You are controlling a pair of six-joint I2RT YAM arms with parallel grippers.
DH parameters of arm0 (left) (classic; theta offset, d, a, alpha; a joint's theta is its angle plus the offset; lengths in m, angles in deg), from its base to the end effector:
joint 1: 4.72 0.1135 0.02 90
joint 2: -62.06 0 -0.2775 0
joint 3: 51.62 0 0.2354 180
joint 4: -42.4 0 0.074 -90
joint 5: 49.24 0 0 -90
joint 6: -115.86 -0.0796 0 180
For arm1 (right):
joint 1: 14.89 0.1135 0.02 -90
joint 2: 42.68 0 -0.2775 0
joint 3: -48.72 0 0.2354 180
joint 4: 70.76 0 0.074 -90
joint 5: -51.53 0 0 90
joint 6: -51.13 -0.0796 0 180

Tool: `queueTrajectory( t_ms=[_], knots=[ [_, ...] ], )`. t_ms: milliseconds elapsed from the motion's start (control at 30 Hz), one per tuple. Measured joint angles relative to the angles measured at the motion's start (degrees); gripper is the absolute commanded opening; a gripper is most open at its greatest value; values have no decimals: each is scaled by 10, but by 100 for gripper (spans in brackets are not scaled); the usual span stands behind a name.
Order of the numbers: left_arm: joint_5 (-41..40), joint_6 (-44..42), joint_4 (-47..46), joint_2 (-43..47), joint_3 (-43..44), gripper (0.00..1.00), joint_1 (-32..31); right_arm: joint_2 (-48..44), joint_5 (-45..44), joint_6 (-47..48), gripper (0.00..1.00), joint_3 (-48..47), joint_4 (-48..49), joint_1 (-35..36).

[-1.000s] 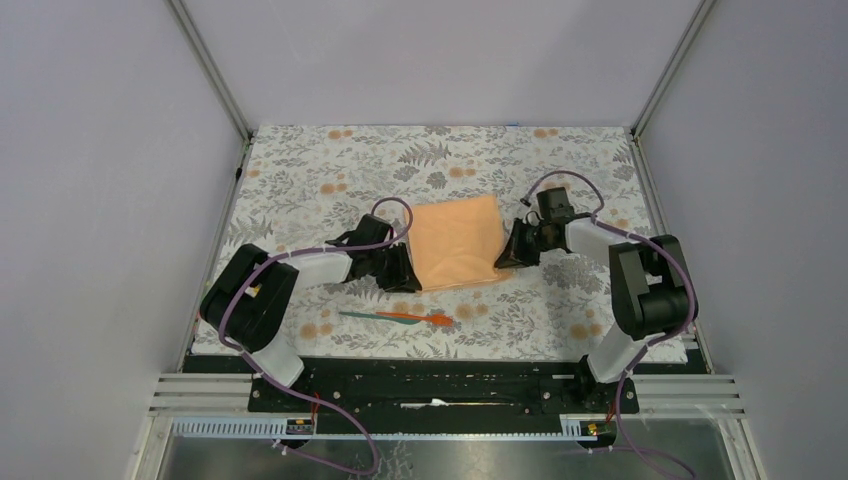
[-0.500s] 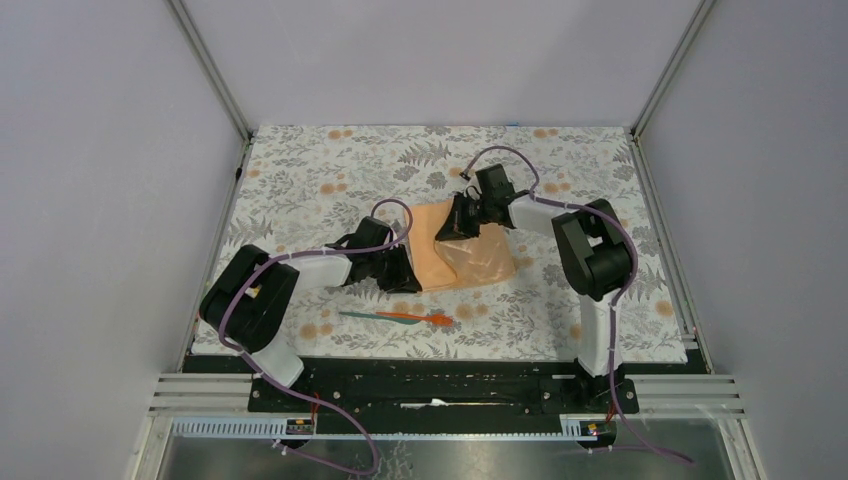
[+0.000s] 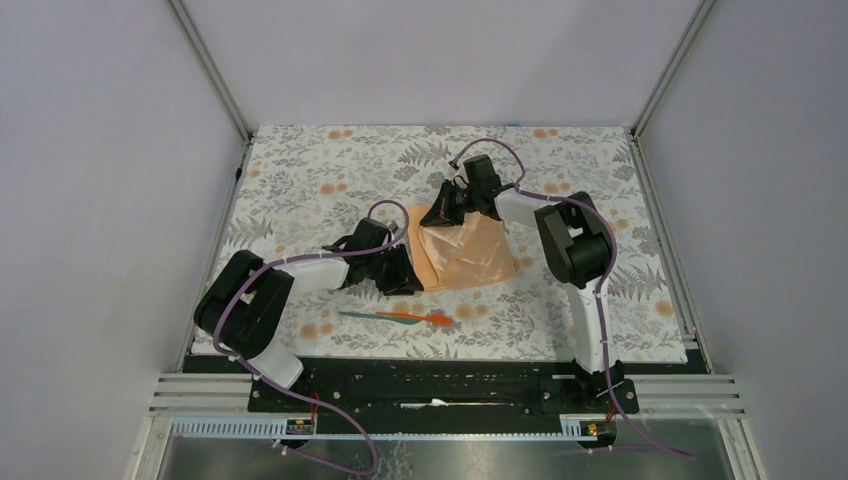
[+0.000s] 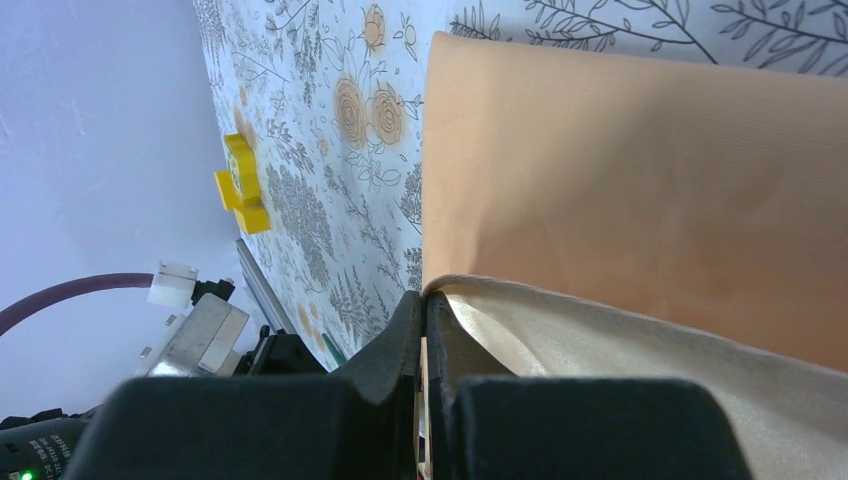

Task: Fold the napkin into a case and place the utensils inside
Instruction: Fold the top corner of the square-folded napkin at the center of the board.

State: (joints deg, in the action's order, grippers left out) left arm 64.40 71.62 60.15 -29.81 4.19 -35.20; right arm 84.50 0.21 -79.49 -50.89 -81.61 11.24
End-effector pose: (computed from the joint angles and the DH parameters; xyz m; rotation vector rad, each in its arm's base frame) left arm 0.2476 -0.1828 0.1337 -0.1773 2.7209 -0.9966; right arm 0.4297 0.2662 0.1410 -0.1012 2.4345 1.3427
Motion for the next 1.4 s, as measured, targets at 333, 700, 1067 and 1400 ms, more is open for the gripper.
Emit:
queueTrajectory(
  t_ms=[333,700,1067,1400],
  knots=[
    [-19,6,10,19,-8,30,1,15,1,-14,0,-13,16,4],
    [-32,1,12,14,-11,25,1,41,0,-32,0,-41,30,4],
    [-30,-2,5,5,-11,22,1,82,0,-48,0,-94,37,4],
    [-28,-2,-2,3,-13,20,2,109,0,-54,0,-132,38,4]
  ],
)
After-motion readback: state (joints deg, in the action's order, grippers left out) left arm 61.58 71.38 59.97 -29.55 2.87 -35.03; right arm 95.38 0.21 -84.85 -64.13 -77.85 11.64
